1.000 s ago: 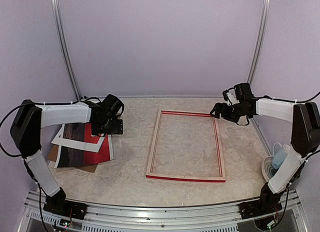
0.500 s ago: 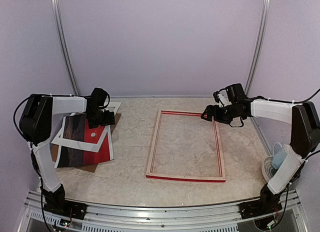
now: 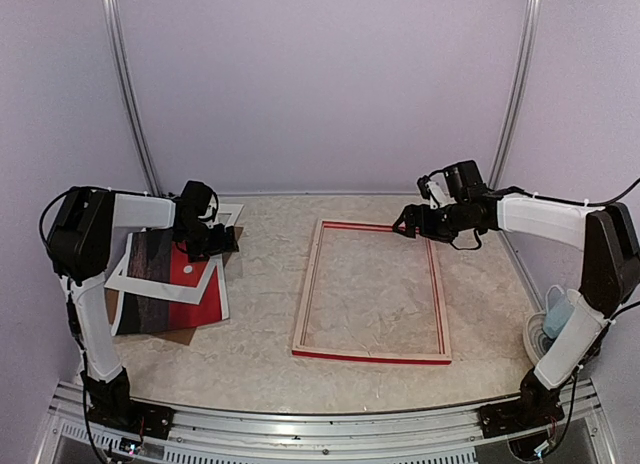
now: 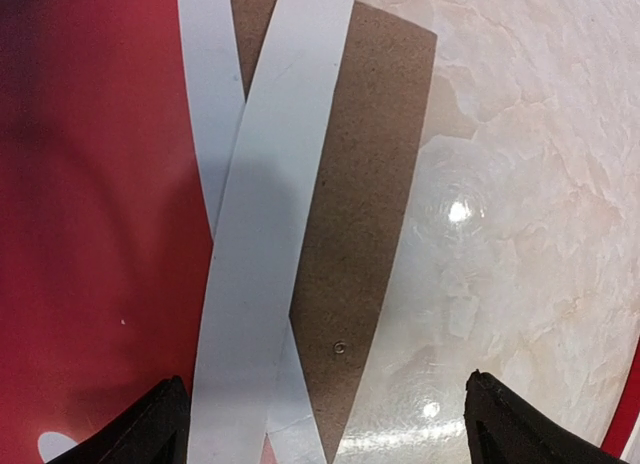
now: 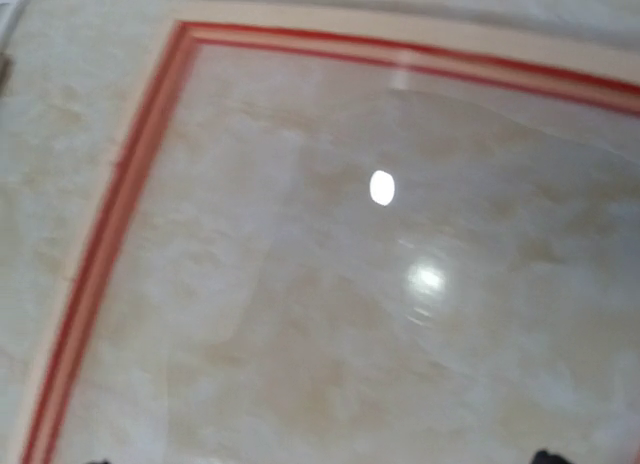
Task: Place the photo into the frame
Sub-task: Pick up the mat board from the photo.
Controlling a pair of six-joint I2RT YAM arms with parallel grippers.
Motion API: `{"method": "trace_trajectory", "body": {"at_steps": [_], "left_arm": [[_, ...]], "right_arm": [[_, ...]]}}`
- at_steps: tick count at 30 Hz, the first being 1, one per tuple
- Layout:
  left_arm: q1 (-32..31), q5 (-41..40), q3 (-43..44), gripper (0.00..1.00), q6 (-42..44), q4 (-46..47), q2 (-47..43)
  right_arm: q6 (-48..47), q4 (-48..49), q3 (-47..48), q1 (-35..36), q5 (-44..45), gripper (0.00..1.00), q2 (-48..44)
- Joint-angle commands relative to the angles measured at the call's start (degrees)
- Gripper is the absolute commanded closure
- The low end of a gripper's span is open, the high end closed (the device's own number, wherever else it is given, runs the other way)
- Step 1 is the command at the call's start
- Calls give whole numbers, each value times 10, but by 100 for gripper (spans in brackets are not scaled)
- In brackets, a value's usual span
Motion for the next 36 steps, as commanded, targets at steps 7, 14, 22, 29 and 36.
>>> {"method": "trace_trajectory", "body": {"at_steps": [7,14,22,29,36], "left_arm": [[-21,78,-23,6,-14,20,0],[-26,142,-42,6,-32,55,-7],[-37,178,-57,6,-47,78,-27],[-33,215,-85,6,-66,113,-44],[-16,253,-81,6,-86,135,-53]], "right_arm": [[30,2,117,70,-41,9,51],[73,28,194,105,-93,9,134],[111,35,294,134,-130,9,227],[170,76,345,148,-183,9,295],[208,110,365,156,-204,9,335]]}}
